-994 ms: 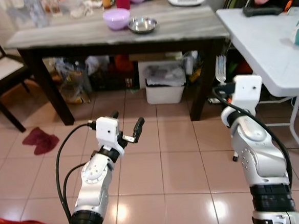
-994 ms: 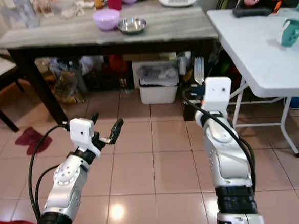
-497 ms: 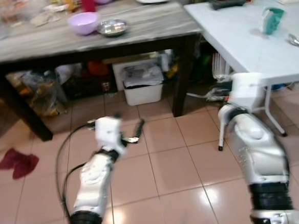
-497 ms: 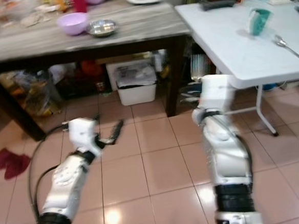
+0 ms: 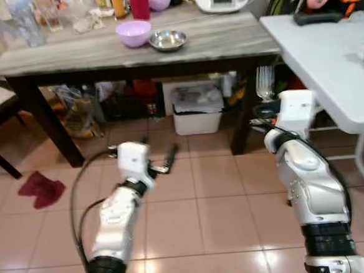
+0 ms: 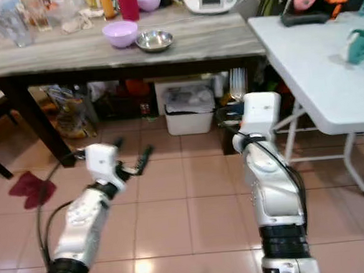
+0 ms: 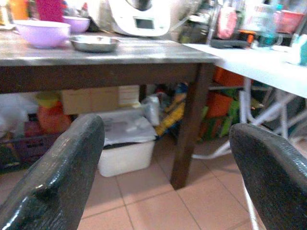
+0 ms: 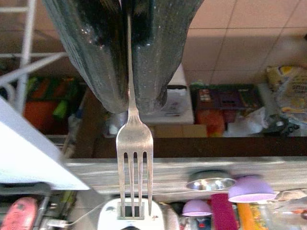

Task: Setting the table

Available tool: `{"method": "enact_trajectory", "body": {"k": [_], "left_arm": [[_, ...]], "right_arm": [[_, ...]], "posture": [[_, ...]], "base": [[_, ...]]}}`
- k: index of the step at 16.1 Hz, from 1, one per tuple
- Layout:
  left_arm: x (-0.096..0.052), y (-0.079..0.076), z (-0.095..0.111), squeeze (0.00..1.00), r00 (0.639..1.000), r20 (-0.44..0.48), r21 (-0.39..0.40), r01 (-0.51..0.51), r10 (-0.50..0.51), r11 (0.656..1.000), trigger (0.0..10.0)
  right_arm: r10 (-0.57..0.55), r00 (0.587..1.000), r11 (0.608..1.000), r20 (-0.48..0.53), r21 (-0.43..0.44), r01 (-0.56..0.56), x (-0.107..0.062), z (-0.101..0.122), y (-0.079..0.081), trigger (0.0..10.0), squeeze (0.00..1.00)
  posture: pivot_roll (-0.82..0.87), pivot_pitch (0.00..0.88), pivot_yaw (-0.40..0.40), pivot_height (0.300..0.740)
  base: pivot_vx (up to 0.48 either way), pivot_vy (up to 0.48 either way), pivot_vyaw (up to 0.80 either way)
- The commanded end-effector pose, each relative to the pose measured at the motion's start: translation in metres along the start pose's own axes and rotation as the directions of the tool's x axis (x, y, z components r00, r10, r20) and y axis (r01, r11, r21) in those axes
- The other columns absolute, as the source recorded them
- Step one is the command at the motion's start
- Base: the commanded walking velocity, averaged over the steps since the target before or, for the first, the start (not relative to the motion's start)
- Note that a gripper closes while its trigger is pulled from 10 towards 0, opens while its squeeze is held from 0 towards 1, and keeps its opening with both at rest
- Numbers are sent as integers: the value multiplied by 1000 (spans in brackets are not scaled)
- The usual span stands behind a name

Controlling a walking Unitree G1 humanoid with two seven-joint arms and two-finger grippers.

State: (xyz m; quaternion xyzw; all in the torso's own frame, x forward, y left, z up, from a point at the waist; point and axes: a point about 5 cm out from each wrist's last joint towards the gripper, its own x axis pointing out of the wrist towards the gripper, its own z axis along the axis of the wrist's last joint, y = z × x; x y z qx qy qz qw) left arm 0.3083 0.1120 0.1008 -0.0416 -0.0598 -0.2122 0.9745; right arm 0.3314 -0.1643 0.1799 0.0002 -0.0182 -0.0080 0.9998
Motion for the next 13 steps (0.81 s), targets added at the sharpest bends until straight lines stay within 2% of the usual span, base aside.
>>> {"method": "enact_trajectory", "body": {"k": [1,8,13], "left_arm": [[5,-11,0,0,1000,2,-2,29,-29,1000,10000],[2,-13,-2,0,1000,-5,-2,26,-26,1000,10000],[4,-20,-3,0,999,-3,-21,48,-48,999,10000]], "right_arm": [[-30,999,1000,15,-6,30,-1,3,-11,10000,0],[-30,1000,1000,3,-4,30,-6,-3,-9,10000,0],[-33,999,999,-19,15,33,-7,-7,-11,10000,0]], "posture": [[-235,98,-8,740],[-235,93,-4,740],[-238,78,-10,740]], "base": [[319,0,456],[305,0,727],[311,0,-80]]}}
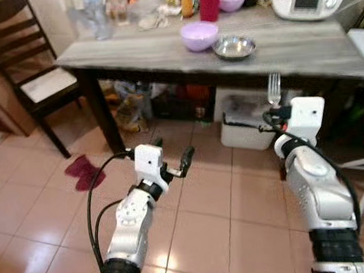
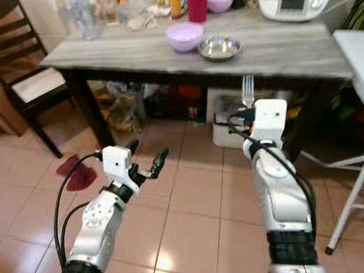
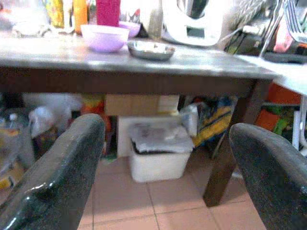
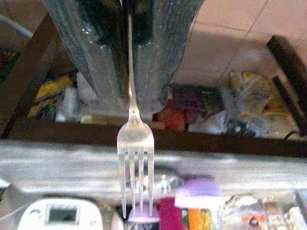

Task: Setting the table

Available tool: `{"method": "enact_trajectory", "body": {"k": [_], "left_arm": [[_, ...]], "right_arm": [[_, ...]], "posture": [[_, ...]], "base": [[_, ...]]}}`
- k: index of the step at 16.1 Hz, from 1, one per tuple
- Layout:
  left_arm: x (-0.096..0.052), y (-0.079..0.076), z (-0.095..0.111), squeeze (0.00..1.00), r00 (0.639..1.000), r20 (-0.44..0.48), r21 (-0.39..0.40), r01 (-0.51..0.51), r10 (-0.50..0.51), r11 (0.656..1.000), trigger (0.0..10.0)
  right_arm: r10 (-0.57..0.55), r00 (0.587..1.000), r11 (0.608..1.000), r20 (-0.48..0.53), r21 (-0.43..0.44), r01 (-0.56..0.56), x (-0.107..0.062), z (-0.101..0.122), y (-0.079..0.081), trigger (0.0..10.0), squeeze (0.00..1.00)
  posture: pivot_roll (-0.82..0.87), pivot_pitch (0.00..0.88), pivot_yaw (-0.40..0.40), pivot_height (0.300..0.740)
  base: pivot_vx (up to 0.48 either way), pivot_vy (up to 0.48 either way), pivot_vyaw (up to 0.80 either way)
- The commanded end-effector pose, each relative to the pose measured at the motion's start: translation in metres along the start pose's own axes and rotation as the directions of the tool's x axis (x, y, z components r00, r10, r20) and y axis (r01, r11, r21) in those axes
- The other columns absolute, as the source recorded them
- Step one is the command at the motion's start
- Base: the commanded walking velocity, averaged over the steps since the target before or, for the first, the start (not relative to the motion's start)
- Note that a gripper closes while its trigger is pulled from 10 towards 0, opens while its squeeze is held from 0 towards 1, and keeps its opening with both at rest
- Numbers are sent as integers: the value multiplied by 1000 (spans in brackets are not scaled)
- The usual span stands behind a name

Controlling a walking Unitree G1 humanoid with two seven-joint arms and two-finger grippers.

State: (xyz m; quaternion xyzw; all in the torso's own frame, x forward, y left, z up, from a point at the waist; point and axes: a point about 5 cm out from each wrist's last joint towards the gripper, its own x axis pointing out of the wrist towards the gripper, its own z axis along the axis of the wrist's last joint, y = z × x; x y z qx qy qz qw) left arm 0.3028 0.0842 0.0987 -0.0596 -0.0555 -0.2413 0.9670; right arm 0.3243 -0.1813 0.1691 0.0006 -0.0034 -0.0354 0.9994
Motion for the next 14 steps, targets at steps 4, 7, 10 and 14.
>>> {"method": "enact_trajectory", "body": {"k": [4,7,10,14], "left_arm": [[-2,6,1,0,1000,1,17,-11,11,1000,10000],[-2,5,1,0,1000,3,14,-12,12,1000,10000],[-3,4,-1,0,1000,-1,12,-14,14,1000,10000],[-4,1,-1,0,1000,-4,11,-9,9,1000,10000]], "right_arm": [[23,1000,1000,16,15,-24,2,5,6,10000,0],[27,999,999,16,15,-28,3,6,7,10000,0],[35,999,999,16,19,-35,3,5,9,10000,0],[48,999,999,19,3,-48,1,4,13,10000,0]], "posture": [[-234,69,-18,740],[-232,65,-22,740],[-230,70,-23,740],[-231,79,-16,740]], "base": [[315,0,-800],[319,0,-800],[324,0,-152],[331,0,0]]}}
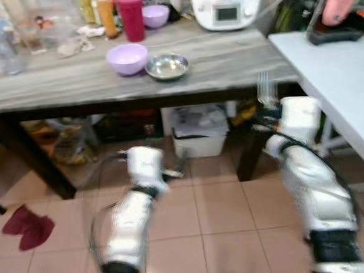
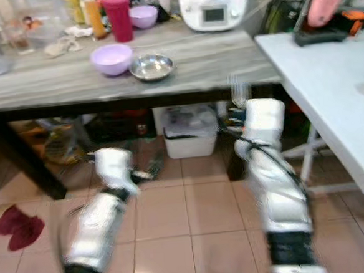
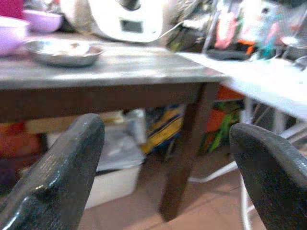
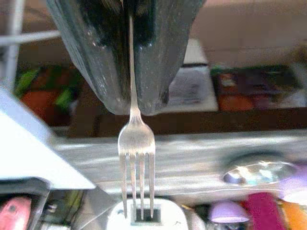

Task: Setting the table

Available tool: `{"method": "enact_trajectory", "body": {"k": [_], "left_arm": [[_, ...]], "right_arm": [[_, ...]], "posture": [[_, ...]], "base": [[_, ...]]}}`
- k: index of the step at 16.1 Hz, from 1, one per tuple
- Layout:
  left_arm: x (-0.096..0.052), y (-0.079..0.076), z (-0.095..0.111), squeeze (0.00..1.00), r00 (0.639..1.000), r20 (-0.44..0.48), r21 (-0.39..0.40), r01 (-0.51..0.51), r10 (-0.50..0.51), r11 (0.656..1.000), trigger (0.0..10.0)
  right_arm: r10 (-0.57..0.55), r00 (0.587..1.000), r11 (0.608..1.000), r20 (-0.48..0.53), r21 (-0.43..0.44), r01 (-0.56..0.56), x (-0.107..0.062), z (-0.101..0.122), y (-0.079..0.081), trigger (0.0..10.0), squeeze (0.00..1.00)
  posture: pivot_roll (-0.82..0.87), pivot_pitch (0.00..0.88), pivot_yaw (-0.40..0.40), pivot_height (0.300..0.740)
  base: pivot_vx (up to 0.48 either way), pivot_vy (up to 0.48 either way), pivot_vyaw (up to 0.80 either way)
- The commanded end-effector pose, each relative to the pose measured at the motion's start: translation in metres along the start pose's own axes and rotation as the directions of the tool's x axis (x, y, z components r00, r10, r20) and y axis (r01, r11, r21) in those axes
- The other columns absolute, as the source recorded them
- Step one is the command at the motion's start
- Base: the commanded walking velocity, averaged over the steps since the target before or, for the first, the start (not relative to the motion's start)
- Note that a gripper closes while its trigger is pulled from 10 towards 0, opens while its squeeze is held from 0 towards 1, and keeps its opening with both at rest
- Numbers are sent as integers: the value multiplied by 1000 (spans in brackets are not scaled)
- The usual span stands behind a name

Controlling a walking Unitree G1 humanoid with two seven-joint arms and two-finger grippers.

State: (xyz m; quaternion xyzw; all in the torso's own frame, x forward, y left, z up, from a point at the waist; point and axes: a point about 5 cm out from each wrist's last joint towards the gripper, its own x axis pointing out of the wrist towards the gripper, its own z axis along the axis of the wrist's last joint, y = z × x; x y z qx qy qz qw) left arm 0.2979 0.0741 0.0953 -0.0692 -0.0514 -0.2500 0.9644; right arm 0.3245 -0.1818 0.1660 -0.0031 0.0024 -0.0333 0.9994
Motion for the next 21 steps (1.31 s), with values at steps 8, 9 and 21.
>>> {"method": "enact_trajectory", "body": {"k": [8,9,21], "left_arm": [[-16,47,19,0,987,27,137,-160,158,978,10000],[-18,52,21,0,985,27,155,-173,170,973,10000],[-21,58,26,0,977,19,194,-210,210,958,10000]], "right_arm": [[158,973,987,169,1,-160,-10,3,40,10000,0],[159,972,986,174,15,-164,-9,2,45,10000,0],[190,952,979,238,29,-202,-4,0,63,10000,0]], "posture": [[-145,71,39,740],[-131,69,47,740],[-107,51,90,740]], "base": [[245,0,0],[0,0,0],[0,0,176]]}}
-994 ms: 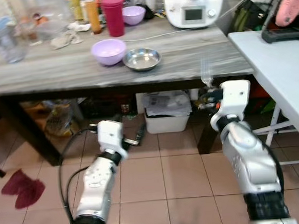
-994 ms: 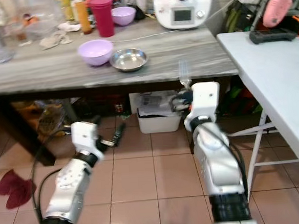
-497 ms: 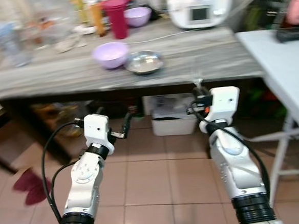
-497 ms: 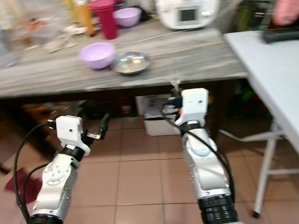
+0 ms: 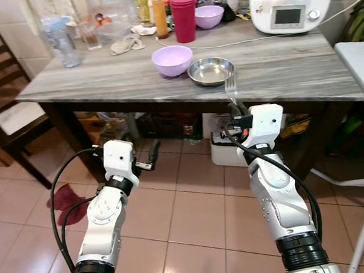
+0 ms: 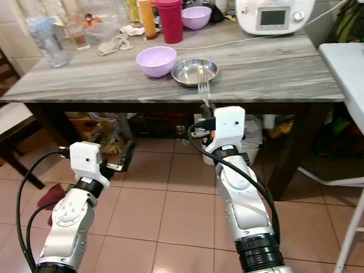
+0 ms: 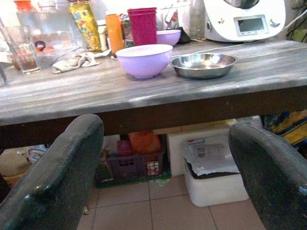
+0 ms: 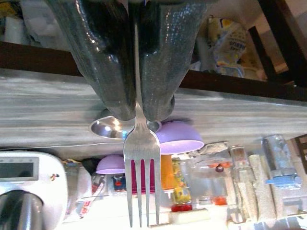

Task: Setting the table

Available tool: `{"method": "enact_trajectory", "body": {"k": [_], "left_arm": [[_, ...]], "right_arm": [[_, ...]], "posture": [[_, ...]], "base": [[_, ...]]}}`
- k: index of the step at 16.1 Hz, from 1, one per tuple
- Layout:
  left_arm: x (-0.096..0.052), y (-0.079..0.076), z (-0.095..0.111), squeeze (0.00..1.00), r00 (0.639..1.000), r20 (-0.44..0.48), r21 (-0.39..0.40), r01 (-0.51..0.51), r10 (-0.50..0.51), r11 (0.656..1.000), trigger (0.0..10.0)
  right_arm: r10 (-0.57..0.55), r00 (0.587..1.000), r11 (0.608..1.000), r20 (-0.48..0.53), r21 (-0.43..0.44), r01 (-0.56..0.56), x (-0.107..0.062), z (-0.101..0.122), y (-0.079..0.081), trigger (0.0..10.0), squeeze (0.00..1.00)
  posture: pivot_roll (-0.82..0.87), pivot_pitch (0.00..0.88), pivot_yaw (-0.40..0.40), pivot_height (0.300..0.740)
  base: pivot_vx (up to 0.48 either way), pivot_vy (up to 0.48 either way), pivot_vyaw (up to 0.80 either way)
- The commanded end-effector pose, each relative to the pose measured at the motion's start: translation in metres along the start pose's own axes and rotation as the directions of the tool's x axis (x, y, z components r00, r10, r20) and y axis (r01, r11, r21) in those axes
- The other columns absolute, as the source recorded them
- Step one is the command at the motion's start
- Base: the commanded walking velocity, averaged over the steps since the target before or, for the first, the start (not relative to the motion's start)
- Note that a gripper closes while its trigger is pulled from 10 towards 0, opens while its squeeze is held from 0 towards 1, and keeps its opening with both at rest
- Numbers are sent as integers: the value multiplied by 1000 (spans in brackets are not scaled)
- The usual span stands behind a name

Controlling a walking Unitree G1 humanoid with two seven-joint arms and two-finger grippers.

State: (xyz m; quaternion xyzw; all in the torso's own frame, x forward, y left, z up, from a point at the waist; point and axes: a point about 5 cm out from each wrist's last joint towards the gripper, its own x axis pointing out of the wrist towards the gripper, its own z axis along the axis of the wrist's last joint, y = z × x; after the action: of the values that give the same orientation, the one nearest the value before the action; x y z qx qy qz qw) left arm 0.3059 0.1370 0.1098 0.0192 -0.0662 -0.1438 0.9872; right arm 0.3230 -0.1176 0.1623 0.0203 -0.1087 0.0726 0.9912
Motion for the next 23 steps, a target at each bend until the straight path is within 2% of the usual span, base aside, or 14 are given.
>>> {"method": "enact_trajectory", "body": {"k": [1,3,8,23], "left_arm": [[1,-1,1,0,1000,5,-4,13,-13,1000,10000],[3,-6,3,0,999,15,-20,43,-43,999,10000],[6,-15,3,0,997,23,-43,81,-80,996,10000],[9,-30,0,0,994,27,-82,110,-108,991,10000]], "right_arm": [[-19,1000,1000,16,-5,19,1,3,-4,10000,0],[-39,999,999,11,5,39,1,3,-7,10000,0],[-52,999,999,6,-3,52,0,3,-11,10000,0],[-53,999,998,7,-30,53,2,6,-18,10000,0]], "posture": [[-115,50,91,740],[-122,51,90,740],[-140,55,82,740],[-164,42,49,740]], "base": [[0,0,0],[0,0,0],[230,0,-661],[332,0,0]]}}
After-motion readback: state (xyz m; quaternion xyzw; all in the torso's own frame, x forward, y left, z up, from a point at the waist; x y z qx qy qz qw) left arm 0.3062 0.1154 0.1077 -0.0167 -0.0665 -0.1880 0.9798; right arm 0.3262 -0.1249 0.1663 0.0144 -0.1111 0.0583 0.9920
